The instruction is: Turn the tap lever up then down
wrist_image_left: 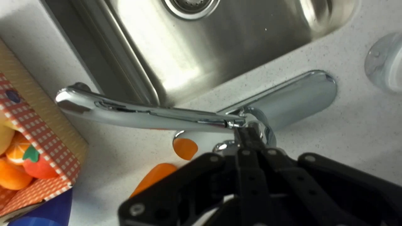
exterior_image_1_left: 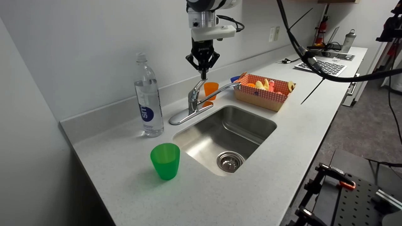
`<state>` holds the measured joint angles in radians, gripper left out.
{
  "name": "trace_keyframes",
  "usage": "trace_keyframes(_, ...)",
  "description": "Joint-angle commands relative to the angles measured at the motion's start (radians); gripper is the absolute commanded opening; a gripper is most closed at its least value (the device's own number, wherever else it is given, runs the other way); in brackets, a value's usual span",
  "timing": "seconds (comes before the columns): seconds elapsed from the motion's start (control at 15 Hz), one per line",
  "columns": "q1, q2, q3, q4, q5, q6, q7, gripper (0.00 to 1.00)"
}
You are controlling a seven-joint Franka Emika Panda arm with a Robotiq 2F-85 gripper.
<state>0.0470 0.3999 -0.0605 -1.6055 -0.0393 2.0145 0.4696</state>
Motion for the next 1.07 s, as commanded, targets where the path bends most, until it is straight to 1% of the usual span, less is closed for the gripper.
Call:
trace_keyframes(0.0,-0.002,-0.046,0.002,-0.081,0.016,-0.05,-0.021,0.0)
trace_keyframes(0.27,-0.009,-0.067,0.011,-0.122,0.04,-0.001,-0.04,0.0)
trace_keyframes(0.6,-0.02,-0.093,0.029,-0.09,0.121,0.02,-0.115,0.0)
trace_keyframes(0.8,-0.01,-0.083,0.006,-0.053,0.085,0.034,-0.061,0.0)
trace_keyframes(1.0,-0.005,-0.041,-0.022,-0.022,0.042,0.088,0.007,0.0)
